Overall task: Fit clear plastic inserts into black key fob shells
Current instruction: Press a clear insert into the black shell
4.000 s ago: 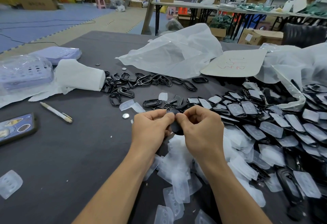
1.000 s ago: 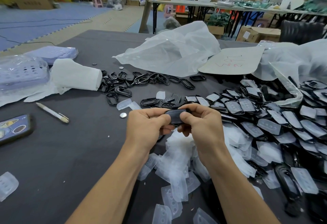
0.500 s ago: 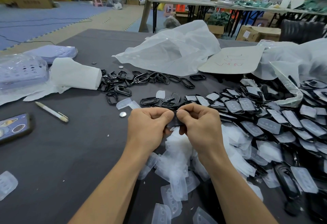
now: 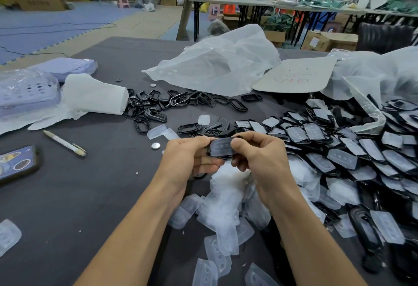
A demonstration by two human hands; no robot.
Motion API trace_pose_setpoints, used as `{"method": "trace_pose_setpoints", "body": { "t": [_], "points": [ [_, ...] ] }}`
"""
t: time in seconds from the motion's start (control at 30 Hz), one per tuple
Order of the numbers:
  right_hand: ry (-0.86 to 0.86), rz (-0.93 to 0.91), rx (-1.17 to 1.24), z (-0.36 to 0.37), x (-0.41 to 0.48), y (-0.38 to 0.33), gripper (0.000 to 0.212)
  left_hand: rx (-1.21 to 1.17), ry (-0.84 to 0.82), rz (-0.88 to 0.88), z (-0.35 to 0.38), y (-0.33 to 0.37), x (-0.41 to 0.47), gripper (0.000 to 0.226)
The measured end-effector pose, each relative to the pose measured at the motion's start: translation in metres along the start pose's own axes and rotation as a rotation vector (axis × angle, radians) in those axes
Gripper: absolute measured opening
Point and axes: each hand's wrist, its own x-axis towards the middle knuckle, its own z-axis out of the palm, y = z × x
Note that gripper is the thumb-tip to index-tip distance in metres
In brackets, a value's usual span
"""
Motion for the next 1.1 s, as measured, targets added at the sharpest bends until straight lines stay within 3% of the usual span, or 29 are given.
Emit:
{"method": "trace_pose_setpoints", "body": {
  "t": [0.37,0.5,0.8,1.1],
  "points": [
    [-0.009,-0.009,-0.016,0.000,0.000,0.002,0.020,0.106,-0.009,0.037,-0.001,-0.004,0.000,0.032],
    [-0.084,0.017,0.013,0.000,-0.001,0.001,0.013,0.071,0.043,0.030,-0.001,-0.004,0.002,0.034],
    [0.021,0.035,0.077,0.005,0.000,0.000,0.022,0.061,0.076,0.036,0.003,-0.007,0.004,0.034],
    [0.050,-0.051,-0.077,0.006,-0.002,0.001,0.022,0.121,0.056,0.035,0.003,-0.011,0.005,0.032]
  ]
}}
